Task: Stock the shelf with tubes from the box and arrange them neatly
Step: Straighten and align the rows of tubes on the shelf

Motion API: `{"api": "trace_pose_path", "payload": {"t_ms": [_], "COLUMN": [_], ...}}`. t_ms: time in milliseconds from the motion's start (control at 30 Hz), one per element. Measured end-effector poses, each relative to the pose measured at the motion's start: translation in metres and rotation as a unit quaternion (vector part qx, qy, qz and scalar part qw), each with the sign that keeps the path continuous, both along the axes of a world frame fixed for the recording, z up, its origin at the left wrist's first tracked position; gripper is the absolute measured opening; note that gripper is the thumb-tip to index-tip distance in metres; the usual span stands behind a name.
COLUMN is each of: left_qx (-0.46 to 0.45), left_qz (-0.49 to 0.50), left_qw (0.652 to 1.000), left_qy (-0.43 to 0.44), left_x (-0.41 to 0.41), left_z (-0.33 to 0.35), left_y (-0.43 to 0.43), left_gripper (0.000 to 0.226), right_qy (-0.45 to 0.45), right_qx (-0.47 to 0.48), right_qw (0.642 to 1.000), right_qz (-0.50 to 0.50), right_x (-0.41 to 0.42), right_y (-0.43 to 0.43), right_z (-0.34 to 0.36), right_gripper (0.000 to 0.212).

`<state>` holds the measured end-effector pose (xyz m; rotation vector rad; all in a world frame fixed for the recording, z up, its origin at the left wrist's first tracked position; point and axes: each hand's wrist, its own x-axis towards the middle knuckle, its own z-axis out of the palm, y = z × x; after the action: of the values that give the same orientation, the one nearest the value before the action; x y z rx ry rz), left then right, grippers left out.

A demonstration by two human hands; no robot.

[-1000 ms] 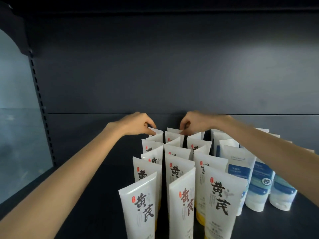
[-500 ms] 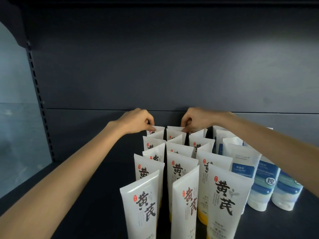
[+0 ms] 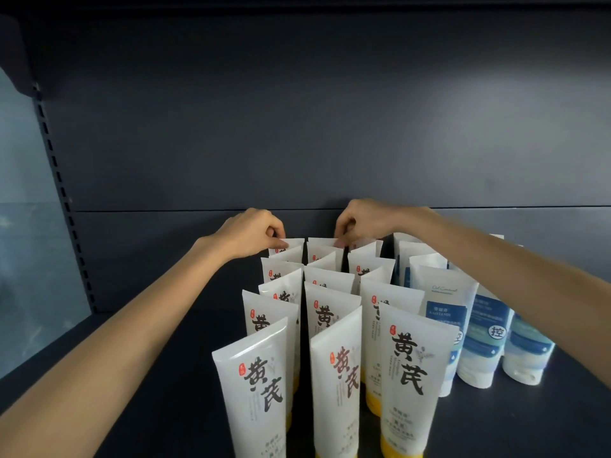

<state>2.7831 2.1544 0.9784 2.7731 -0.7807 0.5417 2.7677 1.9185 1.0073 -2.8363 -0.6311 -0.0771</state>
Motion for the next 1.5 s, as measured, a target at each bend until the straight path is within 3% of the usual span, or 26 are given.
{"api": "trace_pose_path", "payload": {"t_ms": [267, 533, 1233, 1367, 1500], "left_qx": [-0.036, -0.029, 0.016, -0.002, 0.001], "left_qz": [-0.037, -0.076, -0.052, -0.039, -0.025], "left_qw": [0.999, 0.996, 0.999, 0.999, 0.994], "left_qy": [0.004, 0.022, 0.004, 0.022, 0.106], "left_x": [0.001, -0.003, -0.016, -0.019, -0.022], "left_z": [0.002, 0.009, 0.015, 0.023, 0.031], "left_y": [-0.01, -0.032, -0.039, -0.025, -0.006], "left_gripper": [0.015, 0.019, 0.018, 0.017, 0.015], "right_qy": [0.006, 0.004, -0.065, -0.086, -0.072], "right_qx": [-0.002, -0.009, -0.018, 0.044, 0.101], "right_qw": [0.999, 0.999, 0.997, 0.995, 0.992], "right_qz": [-0.038, -0.036, -0.034, -0.025, -0.005], "right_x": [-0.014, -0.016, -0.015, -0.022, -0.03], "right_y": [-0.037, -0.051, -0.053, -0.053, -0.044], "right_z": [0.015, 0.006, -0.007, 0.001, 0.01], "right_gripper": [0.022, 0.019, 0.017, 0.006, 0.016]}}
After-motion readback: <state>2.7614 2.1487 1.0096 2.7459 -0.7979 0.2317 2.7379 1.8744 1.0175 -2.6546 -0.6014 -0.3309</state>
